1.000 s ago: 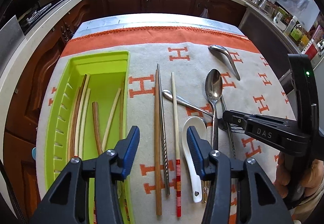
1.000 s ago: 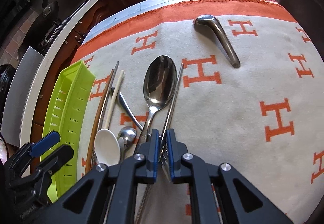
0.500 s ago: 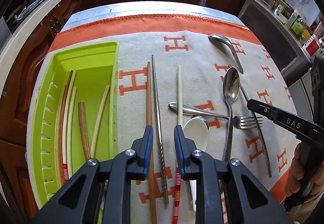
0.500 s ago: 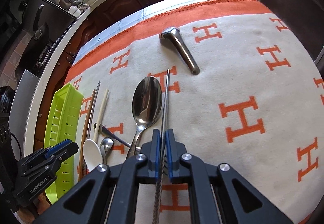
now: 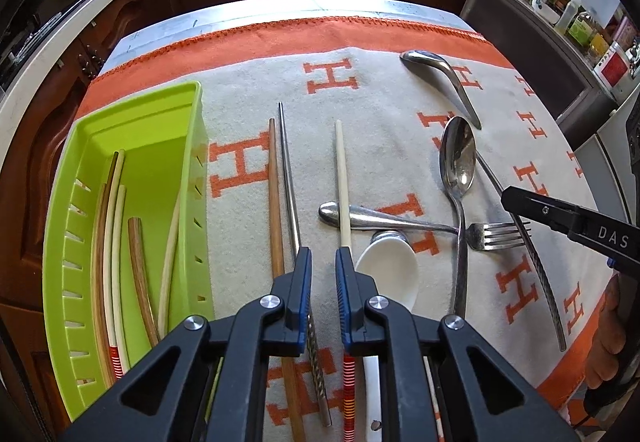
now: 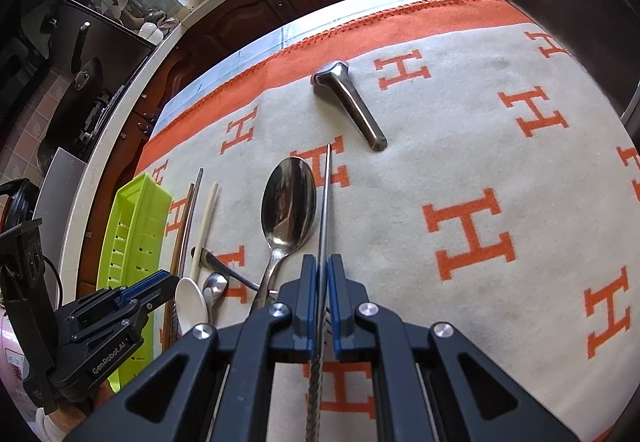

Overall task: Organize utensils
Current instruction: 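Grasp a steel chopstick with the right tool while the left tool grasps a red-striped chopstick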

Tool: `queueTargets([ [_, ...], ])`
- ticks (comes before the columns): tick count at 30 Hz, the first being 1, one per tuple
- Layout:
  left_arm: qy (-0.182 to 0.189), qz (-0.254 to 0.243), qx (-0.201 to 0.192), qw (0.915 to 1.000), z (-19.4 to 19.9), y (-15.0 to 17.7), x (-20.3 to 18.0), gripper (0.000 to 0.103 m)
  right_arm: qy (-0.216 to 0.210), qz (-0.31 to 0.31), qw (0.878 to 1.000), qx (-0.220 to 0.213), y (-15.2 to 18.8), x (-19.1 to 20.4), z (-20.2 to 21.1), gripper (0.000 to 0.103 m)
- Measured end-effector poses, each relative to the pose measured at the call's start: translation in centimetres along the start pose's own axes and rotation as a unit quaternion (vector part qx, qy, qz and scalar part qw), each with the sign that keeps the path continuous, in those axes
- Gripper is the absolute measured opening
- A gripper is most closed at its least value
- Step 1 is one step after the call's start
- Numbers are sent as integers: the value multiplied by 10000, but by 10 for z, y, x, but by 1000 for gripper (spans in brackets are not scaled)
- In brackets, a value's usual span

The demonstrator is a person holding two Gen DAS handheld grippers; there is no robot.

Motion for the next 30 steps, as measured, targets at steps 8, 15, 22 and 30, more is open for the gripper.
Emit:
queueTargets([
  [8, 119, 124, -12, 9999, 3, 4, -2, 10, -50, 31, 10000, 25, 3, 0, 2, 5],
  [15, 142, 37, 20, 9999, 1, 4, -10, 10, -72, 109, 9999, 39, 5, 3, 2, 6],
  [22, 90, -67, 117, 9999, -5, 9, -17, 20, -102, 139, 9998, 55, 8, 4, 3, 6],
  [30, -51, -217, -83, 9997, -5, 11, -23, 6, -135, 127, 9998, 75, 11, 3, 2, 6],
])
Point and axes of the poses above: each gripper's, at about its wrist camera, not at the fingertips, and z roughly against the way its jaws point, x to its left, y to its underside, the point moved 2 cm from there along -z, roughly the way its jaws point, and after that the axes turned 11 degrees about -x, right-handed, at the moved point
